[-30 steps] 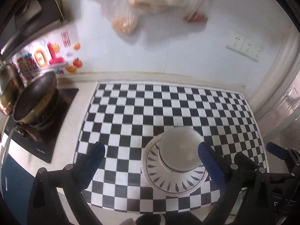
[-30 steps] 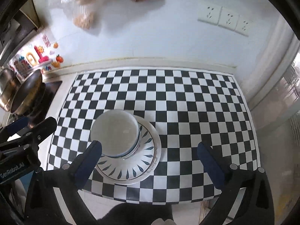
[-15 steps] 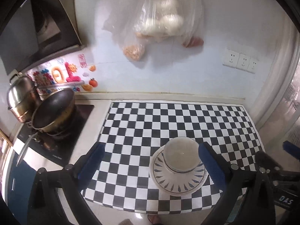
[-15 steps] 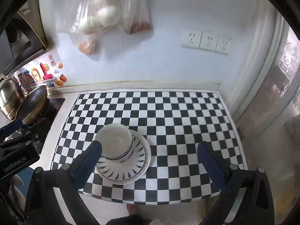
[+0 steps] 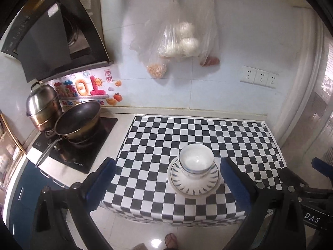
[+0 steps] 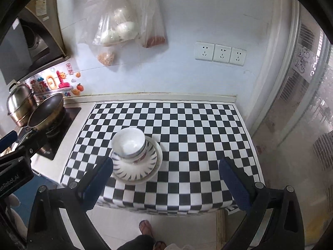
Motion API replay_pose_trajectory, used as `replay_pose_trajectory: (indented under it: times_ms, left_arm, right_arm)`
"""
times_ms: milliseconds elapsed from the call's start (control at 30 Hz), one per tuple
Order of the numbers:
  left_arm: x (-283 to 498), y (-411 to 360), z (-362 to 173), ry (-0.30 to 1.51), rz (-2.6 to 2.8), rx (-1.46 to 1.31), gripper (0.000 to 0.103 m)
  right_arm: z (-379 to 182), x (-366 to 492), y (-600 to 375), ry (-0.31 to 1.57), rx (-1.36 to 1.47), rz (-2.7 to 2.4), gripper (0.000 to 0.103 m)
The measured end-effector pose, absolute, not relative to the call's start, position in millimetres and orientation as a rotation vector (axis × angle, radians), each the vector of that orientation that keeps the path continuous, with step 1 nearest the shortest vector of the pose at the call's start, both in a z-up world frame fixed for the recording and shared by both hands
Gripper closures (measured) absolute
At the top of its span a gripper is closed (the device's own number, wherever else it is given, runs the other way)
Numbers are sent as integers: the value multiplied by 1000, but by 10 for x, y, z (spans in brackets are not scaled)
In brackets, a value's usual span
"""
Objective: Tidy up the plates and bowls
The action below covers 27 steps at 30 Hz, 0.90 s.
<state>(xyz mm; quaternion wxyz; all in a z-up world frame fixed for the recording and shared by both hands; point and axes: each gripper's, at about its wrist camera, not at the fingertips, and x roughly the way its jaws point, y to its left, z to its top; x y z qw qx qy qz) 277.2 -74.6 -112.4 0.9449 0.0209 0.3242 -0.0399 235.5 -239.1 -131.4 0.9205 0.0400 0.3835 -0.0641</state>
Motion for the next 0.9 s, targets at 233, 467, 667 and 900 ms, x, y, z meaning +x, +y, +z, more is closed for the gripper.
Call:
replay_pose_trajectory:
  times_ms: [233, 467, 667, 900]
  left_arm:
    - [2325, -689, -979, 629, -95, 46, 0]
    - [1901, -498, -861, 589, -115, 57, 0]
    - [1526, -283, -813, 572, -150, 82, 0]
    - [1049, 50, -728, 553, -183, 97, 0]
  right_arm:
    - [-1088, 1795, -2281, 738, 68, -145, 0]
    - [-940, 1303, -2121, 704, 85, -172, 0]
    - [-828, 842, -1830, 676, 97, -204, 0]
    - [-673, 170, -1479, 634, 112, -257, 0]
